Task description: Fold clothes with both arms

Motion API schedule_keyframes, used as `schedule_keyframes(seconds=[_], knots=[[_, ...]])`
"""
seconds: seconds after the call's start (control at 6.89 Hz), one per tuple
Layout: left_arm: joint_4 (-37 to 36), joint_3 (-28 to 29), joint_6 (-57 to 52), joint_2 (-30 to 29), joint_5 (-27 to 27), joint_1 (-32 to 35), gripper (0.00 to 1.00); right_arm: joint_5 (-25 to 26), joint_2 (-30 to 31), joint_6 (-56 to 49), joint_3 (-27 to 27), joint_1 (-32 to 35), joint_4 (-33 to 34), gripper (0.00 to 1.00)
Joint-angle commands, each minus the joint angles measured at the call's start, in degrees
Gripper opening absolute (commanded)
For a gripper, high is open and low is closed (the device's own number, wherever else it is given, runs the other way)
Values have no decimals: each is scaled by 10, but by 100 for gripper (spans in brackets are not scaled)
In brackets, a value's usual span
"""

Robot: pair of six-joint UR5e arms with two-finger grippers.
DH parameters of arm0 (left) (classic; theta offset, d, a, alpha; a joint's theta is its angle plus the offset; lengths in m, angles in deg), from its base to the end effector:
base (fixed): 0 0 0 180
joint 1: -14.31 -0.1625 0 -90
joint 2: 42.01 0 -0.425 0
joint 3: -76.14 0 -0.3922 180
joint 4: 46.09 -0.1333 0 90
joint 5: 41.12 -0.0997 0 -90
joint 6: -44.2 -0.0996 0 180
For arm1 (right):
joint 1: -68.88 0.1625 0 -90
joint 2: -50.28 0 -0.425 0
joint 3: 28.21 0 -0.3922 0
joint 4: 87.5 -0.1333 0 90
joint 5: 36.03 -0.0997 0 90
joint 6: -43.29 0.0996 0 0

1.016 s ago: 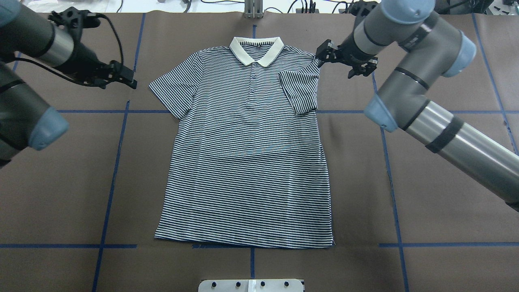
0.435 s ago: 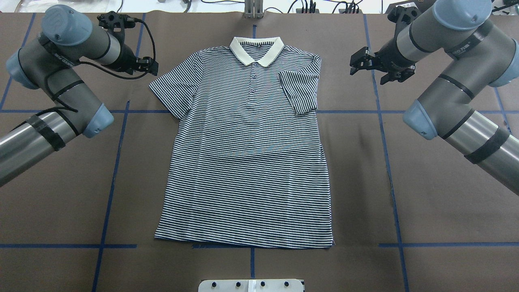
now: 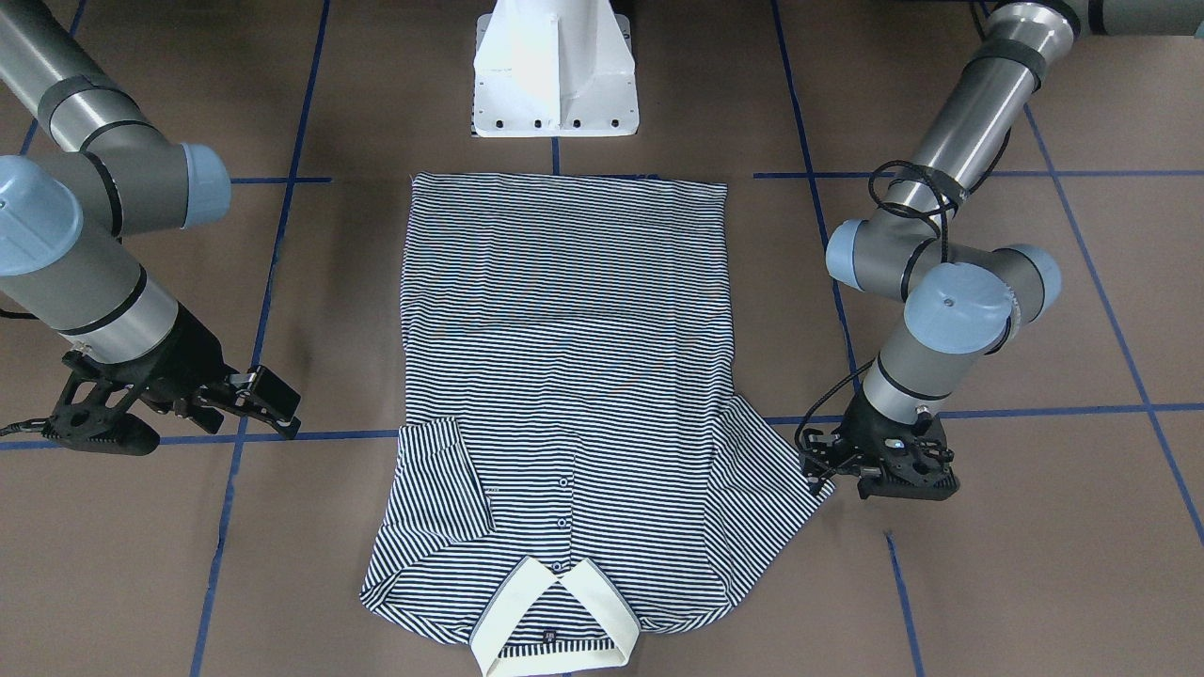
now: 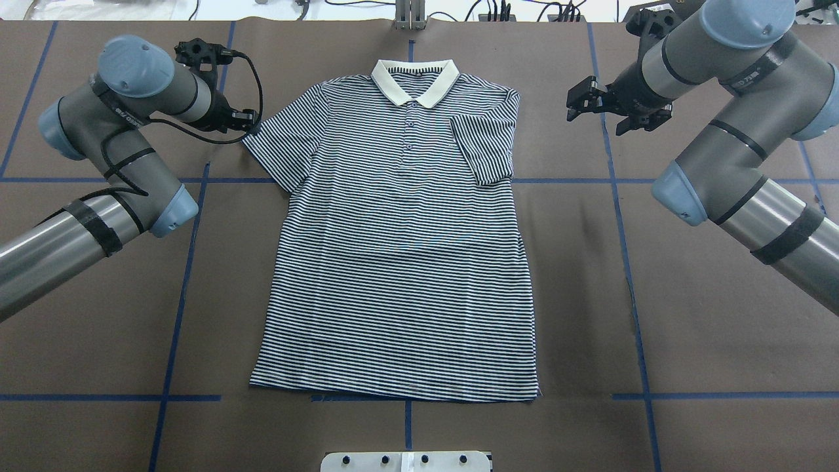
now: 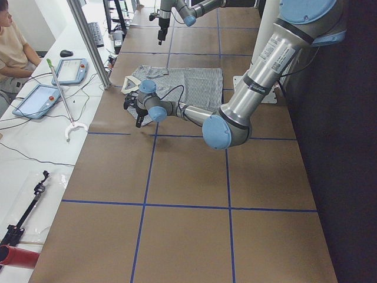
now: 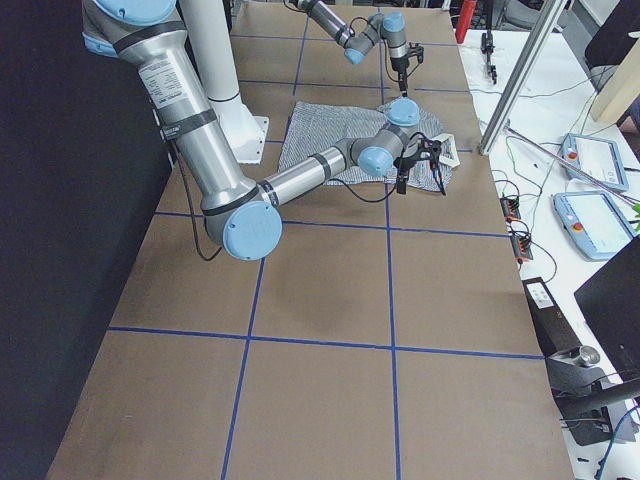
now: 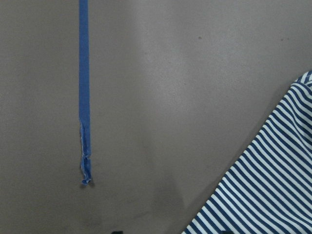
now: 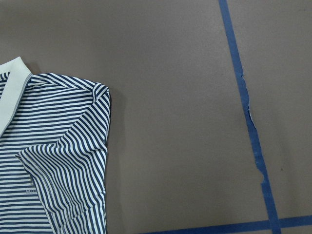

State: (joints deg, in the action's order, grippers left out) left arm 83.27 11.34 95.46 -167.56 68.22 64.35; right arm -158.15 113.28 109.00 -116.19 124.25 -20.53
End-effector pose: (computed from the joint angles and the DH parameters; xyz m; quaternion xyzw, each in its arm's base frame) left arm 0.4171 -0.6539 0.4225 0.1809 0.4027 -0.0178 0.8971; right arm -0.3191 -0.6034 0.3579 0.0563 -0.4621 0.1268 0.8759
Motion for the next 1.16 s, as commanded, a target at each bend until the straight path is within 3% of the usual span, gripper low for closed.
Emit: schedule_keyframes(seconds=[0.0, 0.29, 0.73, 0.87, 1.02], knots=[[1, 8, 0, -5, -3, -3, 49, 0, -2, -1, 0, 0, 0, 100], [-1, 15, 0, -11, -3, -4, 29, 1, -1, -1, 2, 0, 0, 100], [-1, 25, -1, -16, -3, -10, 27, 2, -2, 0, 3, 0, 0, 100], [-1, 25, 0, -17, -3, -10, 22, 2, -2, 0, 3, 0, 0, 100], [-1, 24, 0, -18, -2, -10, 0, 2, -2, 0, 4, 0, 0, 100]])
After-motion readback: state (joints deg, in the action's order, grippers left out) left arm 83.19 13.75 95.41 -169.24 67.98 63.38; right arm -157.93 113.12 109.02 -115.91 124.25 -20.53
